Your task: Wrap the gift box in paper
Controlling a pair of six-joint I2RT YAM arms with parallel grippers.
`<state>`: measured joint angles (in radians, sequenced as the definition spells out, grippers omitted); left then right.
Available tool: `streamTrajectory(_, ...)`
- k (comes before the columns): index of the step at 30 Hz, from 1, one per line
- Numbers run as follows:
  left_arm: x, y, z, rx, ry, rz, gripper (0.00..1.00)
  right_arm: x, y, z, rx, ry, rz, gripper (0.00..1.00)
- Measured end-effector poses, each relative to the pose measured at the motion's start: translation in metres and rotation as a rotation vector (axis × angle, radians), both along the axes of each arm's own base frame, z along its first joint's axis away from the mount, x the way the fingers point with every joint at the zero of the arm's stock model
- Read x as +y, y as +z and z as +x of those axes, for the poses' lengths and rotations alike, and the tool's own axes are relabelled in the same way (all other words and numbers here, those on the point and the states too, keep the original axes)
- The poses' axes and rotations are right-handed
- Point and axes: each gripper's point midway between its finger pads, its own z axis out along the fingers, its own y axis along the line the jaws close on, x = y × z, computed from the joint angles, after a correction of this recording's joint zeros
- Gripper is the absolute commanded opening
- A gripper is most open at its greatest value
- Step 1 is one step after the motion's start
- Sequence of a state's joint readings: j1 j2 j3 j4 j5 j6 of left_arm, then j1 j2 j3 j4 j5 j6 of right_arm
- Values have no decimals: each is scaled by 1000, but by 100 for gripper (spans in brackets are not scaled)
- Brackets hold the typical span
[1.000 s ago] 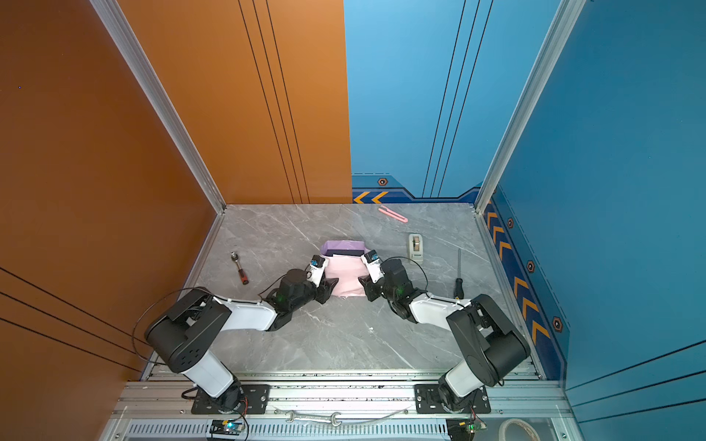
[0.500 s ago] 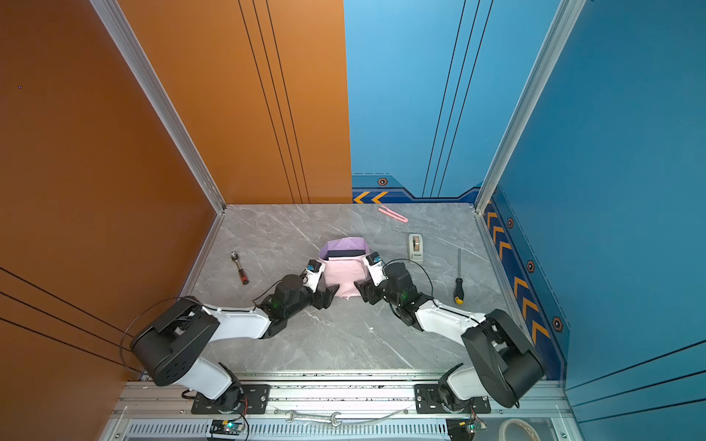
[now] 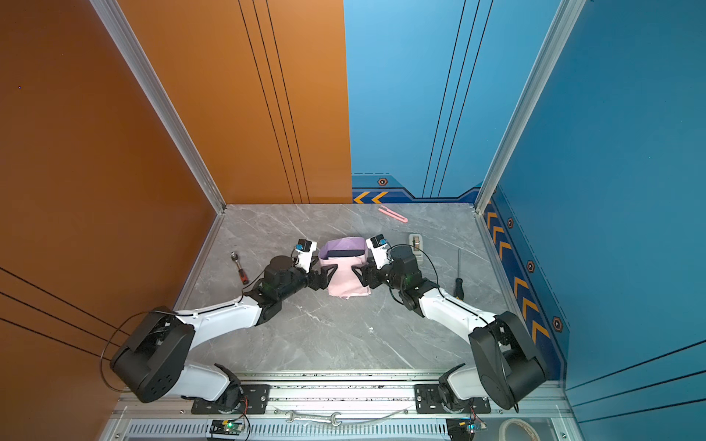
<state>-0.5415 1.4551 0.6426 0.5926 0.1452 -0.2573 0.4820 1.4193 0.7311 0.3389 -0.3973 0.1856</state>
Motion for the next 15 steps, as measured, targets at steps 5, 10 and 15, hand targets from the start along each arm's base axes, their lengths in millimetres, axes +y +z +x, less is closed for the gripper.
streamTrajectory(5, 0, 2, 10, 31, 3, -36, 78, 0, -4, 10, 36, -23, 14, 70)
streamTrajectory(10, -4, -4, 16, 68, -6, -58, 74, 1, -2, 19, 69, -33, 46, 69)
streamTrajectory(15, -6, -12, 19, 107, -11, -74, 65, 5, -5, 24, 118, -44, 60, 64)
